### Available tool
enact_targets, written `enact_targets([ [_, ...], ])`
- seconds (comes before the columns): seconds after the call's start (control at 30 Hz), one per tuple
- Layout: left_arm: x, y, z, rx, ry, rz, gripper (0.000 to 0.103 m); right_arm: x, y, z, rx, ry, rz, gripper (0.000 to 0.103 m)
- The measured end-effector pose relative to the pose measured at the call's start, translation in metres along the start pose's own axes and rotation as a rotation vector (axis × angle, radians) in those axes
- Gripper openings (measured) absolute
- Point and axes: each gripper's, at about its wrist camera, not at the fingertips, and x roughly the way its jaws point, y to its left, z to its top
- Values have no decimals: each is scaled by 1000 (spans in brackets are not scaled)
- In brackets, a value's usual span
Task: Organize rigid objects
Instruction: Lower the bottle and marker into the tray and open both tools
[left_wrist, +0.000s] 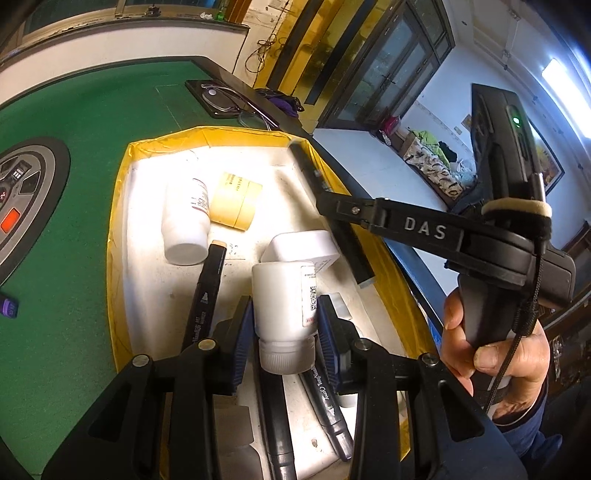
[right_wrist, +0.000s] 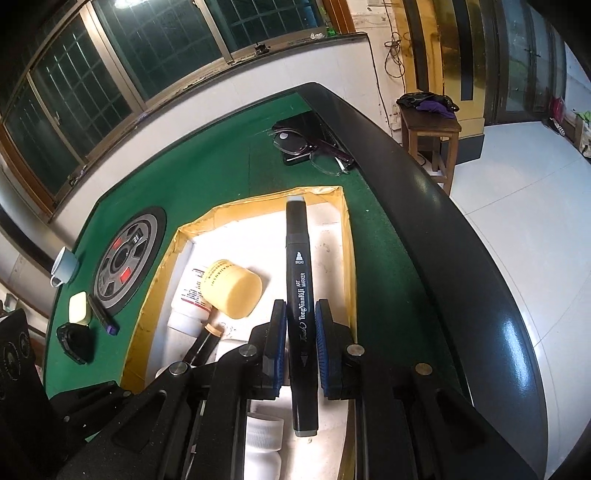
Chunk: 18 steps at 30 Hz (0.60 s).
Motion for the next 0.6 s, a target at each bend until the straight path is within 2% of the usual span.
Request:
enact_targets([
  [0.27,-22,2,-3,-25,-43,-25,32,-17,2,-3,8,-62,-4,17],
  [0.4,-40,1,-11,-25,-73,-35,32,-38,6,-13,33,-110,32,18],
  [0.53,-58,2,-20,-22,-105,-25,32,-56,22,-26,17,-162,60,29],
  [0.6,-70,4,-21,-26,-136,-16,32,-61,33,-31,-2,-171,69,29],
])
